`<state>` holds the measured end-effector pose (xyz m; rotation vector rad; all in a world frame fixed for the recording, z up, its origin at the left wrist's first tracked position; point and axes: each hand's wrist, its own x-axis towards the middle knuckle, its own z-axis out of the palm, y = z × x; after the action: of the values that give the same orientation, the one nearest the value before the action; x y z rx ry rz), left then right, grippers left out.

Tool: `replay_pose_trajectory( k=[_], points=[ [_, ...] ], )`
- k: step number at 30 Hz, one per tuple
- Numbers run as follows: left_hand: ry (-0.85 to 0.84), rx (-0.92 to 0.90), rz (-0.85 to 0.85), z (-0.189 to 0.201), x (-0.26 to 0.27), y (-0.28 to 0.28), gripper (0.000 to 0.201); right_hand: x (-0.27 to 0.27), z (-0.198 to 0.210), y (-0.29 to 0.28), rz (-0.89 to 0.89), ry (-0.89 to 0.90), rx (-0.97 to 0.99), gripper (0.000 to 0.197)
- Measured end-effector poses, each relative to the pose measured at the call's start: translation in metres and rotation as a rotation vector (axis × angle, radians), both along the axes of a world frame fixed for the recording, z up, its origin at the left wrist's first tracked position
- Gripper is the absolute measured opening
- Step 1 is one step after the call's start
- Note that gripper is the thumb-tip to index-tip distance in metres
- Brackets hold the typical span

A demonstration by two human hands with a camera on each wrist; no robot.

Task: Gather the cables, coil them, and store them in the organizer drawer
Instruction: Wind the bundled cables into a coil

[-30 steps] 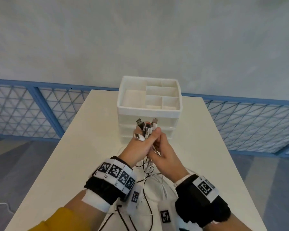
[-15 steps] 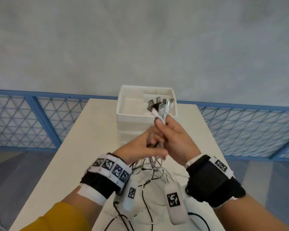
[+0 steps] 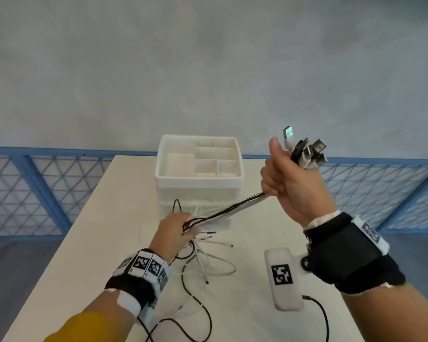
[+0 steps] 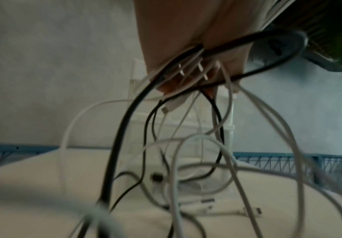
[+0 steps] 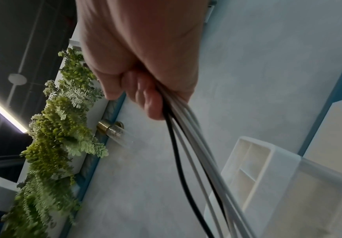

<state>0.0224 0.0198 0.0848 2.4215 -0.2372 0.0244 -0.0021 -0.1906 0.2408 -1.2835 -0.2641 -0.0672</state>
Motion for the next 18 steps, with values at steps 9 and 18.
replay_pose_trajectory(
  k=[9, 18],
  points=[
    [0.023, -0.507, -0.389, 0.09, -0.017, -0.079, 0.024, -0.001, 0.008, 0.02, 0.1, 0.07, -0.056, 0.046],
    [0.178, -0.31, -0.366, 0.055, -0.006, -0.036, 0.027, -0.002, 0.016, -0.036, -0.064, 0.184, -0.403, 0.05]
  ],
)
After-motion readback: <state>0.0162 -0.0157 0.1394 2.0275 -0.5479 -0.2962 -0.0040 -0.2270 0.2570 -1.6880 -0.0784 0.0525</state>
